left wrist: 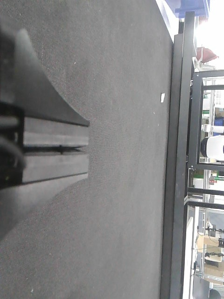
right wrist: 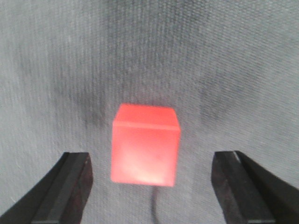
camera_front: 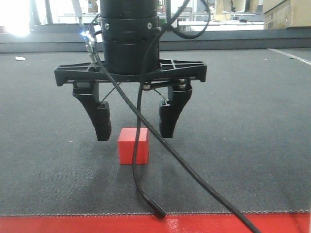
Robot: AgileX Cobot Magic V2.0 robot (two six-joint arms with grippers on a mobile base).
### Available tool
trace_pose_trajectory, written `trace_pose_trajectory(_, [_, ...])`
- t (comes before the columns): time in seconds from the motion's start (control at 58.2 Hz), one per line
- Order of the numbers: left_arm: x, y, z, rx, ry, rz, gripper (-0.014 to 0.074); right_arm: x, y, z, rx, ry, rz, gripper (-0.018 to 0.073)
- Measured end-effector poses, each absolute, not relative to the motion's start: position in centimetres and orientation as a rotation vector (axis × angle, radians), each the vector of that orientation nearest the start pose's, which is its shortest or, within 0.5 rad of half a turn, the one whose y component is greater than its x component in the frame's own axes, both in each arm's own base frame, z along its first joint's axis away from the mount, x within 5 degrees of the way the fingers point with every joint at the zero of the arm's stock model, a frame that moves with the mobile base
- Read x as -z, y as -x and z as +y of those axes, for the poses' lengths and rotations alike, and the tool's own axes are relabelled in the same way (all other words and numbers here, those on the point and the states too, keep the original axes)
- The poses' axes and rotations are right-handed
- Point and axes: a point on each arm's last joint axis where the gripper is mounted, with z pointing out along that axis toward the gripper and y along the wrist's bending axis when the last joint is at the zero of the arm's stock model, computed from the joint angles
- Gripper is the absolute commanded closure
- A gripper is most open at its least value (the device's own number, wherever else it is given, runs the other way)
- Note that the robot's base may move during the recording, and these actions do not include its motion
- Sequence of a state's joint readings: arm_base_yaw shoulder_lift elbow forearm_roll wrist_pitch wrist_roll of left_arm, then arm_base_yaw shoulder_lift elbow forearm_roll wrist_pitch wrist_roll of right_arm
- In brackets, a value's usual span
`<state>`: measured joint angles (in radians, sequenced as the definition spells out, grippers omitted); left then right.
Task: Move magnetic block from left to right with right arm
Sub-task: 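Lower the open right gripper around the red cube, then close the right gripper on the red cube and lift it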
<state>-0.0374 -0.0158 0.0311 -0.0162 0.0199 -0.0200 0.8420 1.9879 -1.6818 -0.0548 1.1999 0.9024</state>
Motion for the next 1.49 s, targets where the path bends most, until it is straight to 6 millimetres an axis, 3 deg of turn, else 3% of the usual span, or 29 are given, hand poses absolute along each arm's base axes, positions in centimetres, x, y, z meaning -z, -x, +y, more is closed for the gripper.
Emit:
trace_pose_trajectory(0.326, [-20.2,-5.6,-0.2,0.059,-0.001,1.519,0.0713,-22.3,-28.2,31.0,-0.092,-0.102,3.029,-0.0063])
trace_pose_trajectory(0.618, [-20.2,-5.6,-0.2,0.059,-0.001,1.519,0.0713,-22.3,-28.3,31.1,-0.102,-0.108,3.023,-0.0056])
trace_pose_trajectory(0.67, [-20.2,-5.6,-0.2,0.059,-0.001,1.519,0.0713,-22.3,-28.3,31.1,-0.102,-0.108,3.023,-0.0022])
trace_pose_trajectory(0.859, [-20.2,-5.6,-0.2,0.059,-0.001,1.519,0.0713,-22.3,-28.2,31.0,-0.094,-0.111,3.028,0.0238])
trace_pose_trajectory(1.065, [-20.2,-5.6,-0.2,0.059,-0.001,1.519,0.0713,-22.3,-28.2,31.0,-0.092,-0.114,3.029,0.0274])
trace_pose_trajectory(1.305, [-20.2,-5.6,-0.2,0.059,-0.001,1.519,0.0713,-25.1,-27.9,30.0,-0.096,-0.096,2.968,0.0274])
trace_pose_trajectory(1.494, [-20.2,-5.6,-0.2,0.059,-0.001,1.519,0.0713,-28.4,-27.2,27.6,-0.074,-0.026,2.865,0.0274])
